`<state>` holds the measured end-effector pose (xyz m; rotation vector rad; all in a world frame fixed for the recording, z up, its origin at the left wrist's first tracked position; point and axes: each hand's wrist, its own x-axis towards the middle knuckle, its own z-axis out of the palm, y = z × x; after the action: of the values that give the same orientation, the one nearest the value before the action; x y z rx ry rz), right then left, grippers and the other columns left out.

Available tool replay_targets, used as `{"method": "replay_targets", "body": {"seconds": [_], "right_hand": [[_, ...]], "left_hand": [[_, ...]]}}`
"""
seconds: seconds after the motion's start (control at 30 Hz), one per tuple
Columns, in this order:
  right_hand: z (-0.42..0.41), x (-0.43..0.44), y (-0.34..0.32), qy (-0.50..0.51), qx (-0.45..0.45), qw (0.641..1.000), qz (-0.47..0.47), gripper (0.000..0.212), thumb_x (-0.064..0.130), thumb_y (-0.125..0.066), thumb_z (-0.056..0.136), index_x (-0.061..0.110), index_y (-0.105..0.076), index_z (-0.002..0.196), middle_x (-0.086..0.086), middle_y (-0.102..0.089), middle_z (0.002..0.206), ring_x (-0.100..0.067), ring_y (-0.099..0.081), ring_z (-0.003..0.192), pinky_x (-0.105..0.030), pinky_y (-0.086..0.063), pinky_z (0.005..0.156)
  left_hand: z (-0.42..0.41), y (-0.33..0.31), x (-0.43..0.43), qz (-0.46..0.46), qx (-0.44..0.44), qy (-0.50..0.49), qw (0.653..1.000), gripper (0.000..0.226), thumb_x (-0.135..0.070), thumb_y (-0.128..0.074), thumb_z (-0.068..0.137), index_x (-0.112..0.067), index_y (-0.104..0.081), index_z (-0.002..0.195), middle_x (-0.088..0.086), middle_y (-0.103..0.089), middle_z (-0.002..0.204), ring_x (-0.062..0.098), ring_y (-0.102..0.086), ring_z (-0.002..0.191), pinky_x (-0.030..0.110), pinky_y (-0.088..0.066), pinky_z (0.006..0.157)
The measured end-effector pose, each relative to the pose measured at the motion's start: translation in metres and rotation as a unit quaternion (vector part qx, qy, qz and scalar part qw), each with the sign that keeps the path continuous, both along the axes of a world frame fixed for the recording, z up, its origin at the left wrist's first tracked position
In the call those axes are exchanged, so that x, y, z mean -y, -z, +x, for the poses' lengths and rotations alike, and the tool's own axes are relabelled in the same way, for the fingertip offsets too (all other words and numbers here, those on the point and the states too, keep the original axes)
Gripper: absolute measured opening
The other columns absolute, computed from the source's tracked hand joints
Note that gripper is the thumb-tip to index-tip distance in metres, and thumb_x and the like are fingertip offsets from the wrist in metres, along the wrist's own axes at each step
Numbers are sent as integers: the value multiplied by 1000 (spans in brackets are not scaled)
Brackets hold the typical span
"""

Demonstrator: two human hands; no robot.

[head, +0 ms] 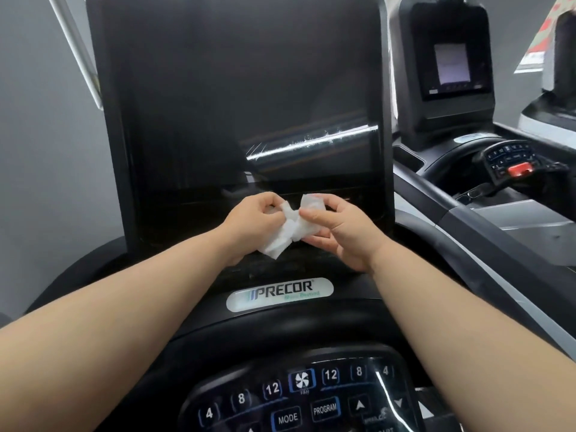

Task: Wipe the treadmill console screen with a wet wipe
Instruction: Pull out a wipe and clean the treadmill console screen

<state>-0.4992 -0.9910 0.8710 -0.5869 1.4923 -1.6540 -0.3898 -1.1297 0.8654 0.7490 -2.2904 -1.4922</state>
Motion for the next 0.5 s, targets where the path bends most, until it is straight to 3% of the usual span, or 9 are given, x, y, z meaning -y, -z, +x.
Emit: {"method": "replay_targets", "body": {"seconds": [0.13, 0.23, 0.33, 0.4, 0.47, 0.5], "right_hand": [[5, -16, -3, 2, -46, 999, 16, 27, -3, -64, 83, -2, -64, 110, -11, -68, 95, -17, -68, 80, -26, -59, 68], [3, -37, -6, -33, -41, 998, 41, 28, -10, -58, 80, 2, -68, 103, -10, -69, 92, -20, -66, 82, -32, -57, 78], [1, -66, -9, -69, -79, 990, 97, 34, -13, -52, 75, 10, -72, 90, -8, -67, 91, -18, -62, 83, -34, -54, 78], [1, -86, -11, -120, -88, 982, 112, 31, -7, -54, 75, 12, -73, 91, -8, -65, 94, -19, -59, 86, -29, -49, 71], [4, -103, -11, -169, -68, 976, 118, 28, 17, -62, 78, 13, -72, 104, -6, -64, 97, -19, -54, 87, -25, -40, 66], [6, -111, -12, -176, -58, 976, 119, 37, 32, -65, 77, 15, -70, 110, -4, -64, 98, -17, -52, 85, -24, -37, 65]], "left_hand": [[0, -9, -22, 57, -61, -13, 996, 26, -4, -63, 78, -25, -69, 91, 2, -68, 89, 18, -66, 82, 28, -49, 64], [3, -15, -44, 61, -69, -38, 995, 21, -7, -67, 81, -24, -71, 92, 2, -69, 92, 16, -67, 84, 26, -53, 66], [8, -17, -70, 39, -65, -83, 994, 12, -14, -66, 84, -23, -73, 86, 3, -72, 89, 19, -68, 85, 32, -57, 71], [12, -17, -92, 26, -73, -90, 993, 11, -17, -63, 87, -22, -72, 86, 0, -72, 85, 16, -67, 77, 27, -54, 62], [18, -18, -113, 8, -85, -86, 993, 9, -20, -64, 87, -23, -72, 87, -4, -72, 79, 10, -62, 66, 23, -48, 55], [21, -20, -122, 1, -89, -82, 993, 7, -21, -66, 87, -24, -72, 84, -8, -71, 75, 5, -60, 63, 19, -46, 54]]}}
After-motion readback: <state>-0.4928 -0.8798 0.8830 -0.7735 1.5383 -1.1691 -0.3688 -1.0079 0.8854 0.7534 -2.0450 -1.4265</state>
